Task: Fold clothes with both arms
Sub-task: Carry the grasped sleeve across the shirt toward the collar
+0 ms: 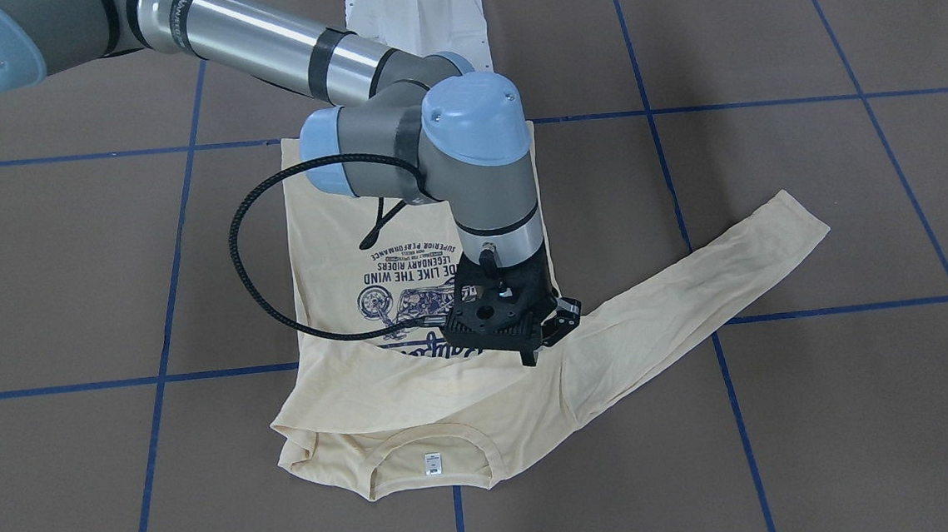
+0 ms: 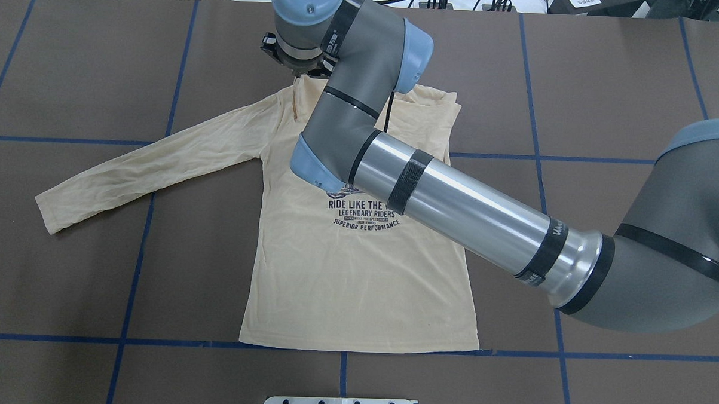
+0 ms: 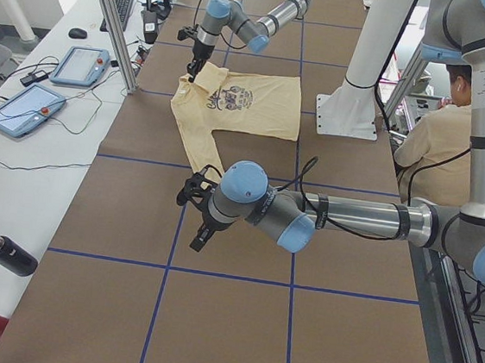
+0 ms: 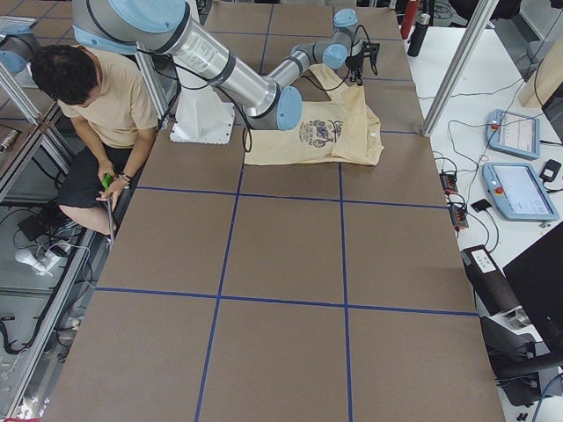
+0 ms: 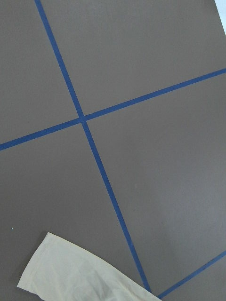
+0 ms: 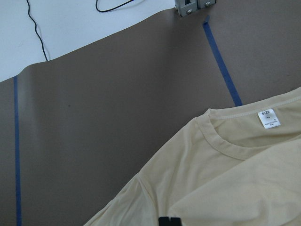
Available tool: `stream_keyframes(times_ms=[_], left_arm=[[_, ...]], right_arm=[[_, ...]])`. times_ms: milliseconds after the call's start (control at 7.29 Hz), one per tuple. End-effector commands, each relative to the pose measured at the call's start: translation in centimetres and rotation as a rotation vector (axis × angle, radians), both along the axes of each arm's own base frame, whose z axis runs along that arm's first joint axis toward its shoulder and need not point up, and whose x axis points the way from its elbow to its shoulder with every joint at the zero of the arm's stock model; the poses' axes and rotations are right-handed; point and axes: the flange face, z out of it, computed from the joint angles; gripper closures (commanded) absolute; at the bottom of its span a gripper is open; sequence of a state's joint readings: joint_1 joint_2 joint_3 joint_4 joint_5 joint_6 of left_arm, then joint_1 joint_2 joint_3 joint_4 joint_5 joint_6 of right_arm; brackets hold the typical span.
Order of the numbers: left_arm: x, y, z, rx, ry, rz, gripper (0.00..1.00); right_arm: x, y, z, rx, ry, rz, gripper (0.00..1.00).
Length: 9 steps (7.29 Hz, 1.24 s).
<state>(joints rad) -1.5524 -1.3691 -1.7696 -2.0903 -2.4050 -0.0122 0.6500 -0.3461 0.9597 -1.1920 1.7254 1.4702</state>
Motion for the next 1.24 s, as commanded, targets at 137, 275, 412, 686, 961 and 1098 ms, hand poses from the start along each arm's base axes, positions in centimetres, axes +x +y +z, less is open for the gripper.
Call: stream_keyframes(times_ms=[137, 275, 412, 686, 961, 1098], left_arm=[[1.8, -2.6, -1.1, 0.006, 0.012, 0.020, 0.01], [4.8, -5.5, -2.5, -0.039, 0.044, 0.016, 0.01], [7.3, -7.3, -3.8, -0.056, 0.061, 0.027, 0.01], [9.9, -9.5, -3.3, -0.066, 0.066, 0.059, 0.00], [16.4, -9.0, -2.9, -0.087, 0.120, 0.063, 0.00], [18.4, -8.2, -1.4, -0.123, 0.084, -0.003, 0.01]], right_arm=[[-4.8, 1.0, -2.4, 0.021, 0.002, -0.014, 0.98], [-5.7, 1.5, -3.5, 0.039, -0.023, -0.023, 0.97], [-7.0, 2.0, -3.0, 0.053, -0.035, -0.024, 0.90], [-7.1, 2.3, -4.0, 0.055, -0.051, -0.017, 0.03], [-6.9, 2.4, -5.2, 0.037, -0.073, 0.000, 0.02], [-6.6, 2.4, -5.5, 0.013, -0.094, 0.014, 0.02]])
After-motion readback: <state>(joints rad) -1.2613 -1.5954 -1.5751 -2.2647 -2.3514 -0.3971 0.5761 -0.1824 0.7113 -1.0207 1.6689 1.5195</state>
